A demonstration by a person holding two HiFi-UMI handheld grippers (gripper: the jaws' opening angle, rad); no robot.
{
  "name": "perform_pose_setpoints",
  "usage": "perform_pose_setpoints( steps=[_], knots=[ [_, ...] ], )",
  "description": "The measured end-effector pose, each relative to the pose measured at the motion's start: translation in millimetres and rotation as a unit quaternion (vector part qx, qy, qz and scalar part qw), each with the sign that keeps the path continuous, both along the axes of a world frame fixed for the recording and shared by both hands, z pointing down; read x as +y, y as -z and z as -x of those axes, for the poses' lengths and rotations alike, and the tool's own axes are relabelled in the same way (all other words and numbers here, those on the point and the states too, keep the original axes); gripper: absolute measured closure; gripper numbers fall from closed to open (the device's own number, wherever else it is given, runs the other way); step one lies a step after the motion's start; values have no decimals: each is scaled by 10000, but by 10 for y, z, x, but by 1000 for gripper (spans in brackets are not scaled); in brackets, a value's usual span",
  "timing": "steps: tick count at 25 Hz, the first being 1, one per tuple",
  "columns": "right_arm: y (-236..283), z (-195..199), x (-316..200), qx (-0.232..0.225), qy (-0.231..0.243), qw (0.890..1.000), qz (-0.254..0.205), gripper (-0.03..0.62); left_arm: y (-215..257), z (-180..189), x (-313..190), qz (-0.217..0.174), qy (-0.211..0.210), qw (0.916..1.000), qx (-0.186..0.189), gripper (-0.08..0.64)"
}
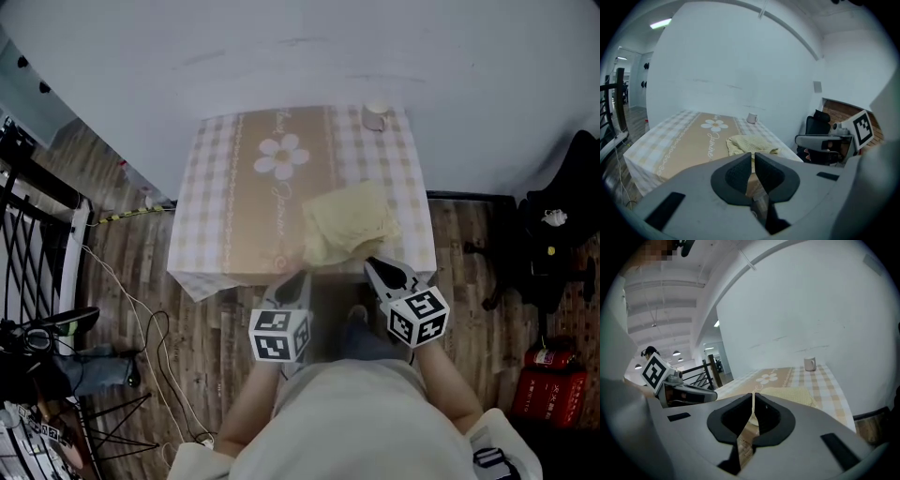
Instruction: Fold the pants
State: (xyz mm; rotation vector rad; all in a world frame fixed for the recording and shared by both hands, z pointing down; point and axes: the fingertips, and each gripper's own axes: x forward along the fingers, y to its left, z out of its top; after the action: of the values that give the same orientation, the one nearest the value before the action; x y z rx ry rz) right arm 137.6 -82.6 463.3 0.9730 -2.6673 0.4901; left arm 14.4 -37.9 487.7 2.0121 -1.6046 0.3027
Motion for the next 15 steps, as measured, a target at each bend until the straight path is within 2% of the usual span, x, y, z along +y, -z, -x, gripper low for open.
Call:
perform_pose_setpoints(
  steps=[6,15],
  knots=[
    [95,166,569,-120,28,9999,-88,584,59,90,459,-112,-55,9999,12,538],
    [214,196,1378,-226,21,9996,-173,588,126,89,1138,-263,-26,9996,117,538]
  ],
)
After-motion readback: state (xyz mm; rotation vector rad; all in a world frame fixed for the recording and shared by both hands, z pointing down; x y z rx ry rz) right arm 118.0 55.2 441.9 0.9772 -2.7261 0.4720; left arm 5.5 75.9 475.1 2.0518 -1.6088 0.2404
